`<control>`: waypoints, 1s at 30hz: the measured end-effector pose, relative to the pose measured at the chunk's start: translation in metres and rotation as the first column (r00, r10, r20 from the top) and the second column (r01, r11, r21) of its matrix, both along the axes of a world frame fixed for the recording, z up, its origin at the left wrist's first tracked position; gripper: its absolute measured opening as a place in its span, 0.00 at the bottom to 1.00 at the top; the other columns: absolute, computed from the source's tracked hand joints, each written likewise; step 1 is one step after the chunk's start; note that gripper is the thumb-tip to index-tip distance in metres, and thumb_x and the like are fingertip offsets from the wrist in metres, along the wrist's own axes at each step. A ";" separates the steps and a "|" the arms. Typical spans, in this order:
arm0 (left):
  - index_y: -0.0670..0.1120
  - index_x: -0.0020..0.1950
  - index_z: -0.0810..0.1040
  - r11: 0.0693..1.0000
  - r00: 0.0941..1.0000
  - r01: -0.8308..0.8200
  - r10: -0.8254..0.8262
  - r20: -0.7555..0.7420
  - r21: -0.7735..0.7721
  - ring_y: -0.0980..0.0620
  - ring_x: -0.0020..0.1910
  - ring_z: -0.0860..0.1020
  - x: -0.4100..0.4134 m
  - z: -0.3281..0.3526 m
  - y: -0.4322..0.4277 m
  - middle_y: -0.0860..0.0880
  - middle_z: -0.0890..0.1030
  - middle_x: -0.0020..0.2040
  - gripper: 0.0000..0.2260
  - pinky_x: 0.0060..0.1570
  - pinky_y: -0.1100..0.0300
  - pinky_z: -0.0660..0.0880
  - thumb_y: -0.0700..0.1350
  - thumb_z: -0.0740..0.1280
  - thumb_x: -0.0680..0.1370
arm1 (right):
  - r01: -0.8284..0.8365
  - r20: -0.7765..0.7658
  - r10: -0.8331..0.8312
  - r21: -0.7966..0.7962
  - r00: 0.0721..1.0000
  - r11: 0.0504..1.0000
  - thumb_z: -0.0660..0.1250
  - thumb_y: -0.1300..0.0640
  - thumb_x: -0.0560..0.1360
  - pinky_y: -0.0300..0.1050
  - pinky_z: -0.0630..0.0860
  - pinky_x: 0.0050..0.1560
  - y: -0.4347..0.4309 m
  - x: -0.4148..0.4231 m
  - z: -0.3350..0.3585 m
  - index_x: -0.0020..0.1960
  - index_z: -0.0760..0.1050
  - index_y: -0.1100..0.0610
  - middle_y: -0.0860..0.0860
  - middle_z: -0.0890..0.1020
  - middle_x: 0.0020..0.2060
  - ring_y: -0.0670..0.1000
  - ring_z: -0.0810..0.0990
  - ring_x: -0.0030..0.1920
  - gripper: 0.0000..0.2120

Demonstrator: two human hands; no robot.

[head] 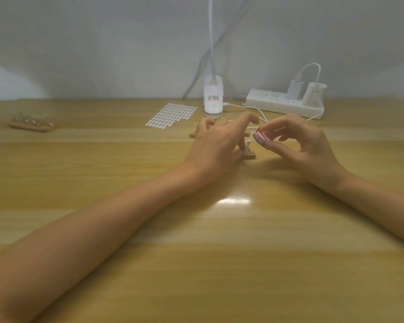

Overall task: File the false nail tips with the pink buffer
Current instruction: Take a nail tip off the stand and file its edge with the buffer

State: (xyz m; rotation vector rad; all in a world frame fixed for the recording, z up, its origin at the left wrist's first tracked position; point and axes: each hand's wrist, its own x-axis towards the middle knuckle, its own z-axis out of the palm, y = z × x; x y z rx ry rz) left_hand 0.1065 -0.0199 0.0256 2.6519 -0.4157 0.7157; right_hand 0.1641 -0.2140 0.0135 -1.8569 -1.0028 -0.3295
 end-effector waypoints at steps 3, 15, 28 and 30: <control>0.49 0.70 0.71 0.998 0.996 0.055 -0.053 0.065 -0.023 0.51 0.51 0.80 -0.005 0.002 -0.002 0.56 0.80 0.40 0.25 0.62 0.52 0.63 0.35 0.70 0.74 | -0.007 -0.049 0.009 0.048 0.999 0.999 0.73 0.54 0.77 0.45 0.78 0.49 0.000 0.001 0.001 0.55 0.79 0.53 0.48 0.83 0.49 0.49 0.83 0.48 0.08; 0.47 0.65 0.73 0.766 0.955 0.250 -0.295 0.022 -0.592 0.56 0.46 0.84 -0.019 0.000 0.001 0.54 0.84 0.41 0.23 0.35 0.52 0.78 0.33 0.75 0.74 | -0.063 0.132 0.054 0.064 0.990 0.996 0.70 0.58 0.80 0.56 0.79 0.46 -0.002 0.000 0.000 0.55 0.78 0.57 0.52 0.82 0.50 0.54 0.82 0.49 0.05; 0.45 0.63 0.72 0.760 0.964 0.190 -0.264 -0.027 -0.622 0.56 0.43 0.84 -0.021 -0.003 -0.002 0.53 0.83 0.38 0.21 0.36 0.73 0.69 0.36 0.76 0.74 | -0.071 0.303 0.095 -0.090 0.948 0.993 0.71 0.60 0.79 0.45 0.76 0.49 -0.002 -0.003 -0.001 0.58 0.78 0.56 0.57 0.81 0.50 0.51 0.80 0.51 0.08; 0.44 0.63 0.73 0.760 0.965 0.191 -0.262 -0.024 -0.621 0.56 0.43 0.84 -0.022 -0.002 -0.002 0.50 0.84 0.38 0.20 0.37 0.74 0.69 0.36 0.76 0.74 | -0.075 0.304 0.100 -0.092 0.947 0.993 0.72 0.62 0.78 0.43 0.75 0.49 -0.002 -0.003 -0.001 0.58 0.79 0.56 0.57 0.81 0.50 0.51 0.79 0.52 0.10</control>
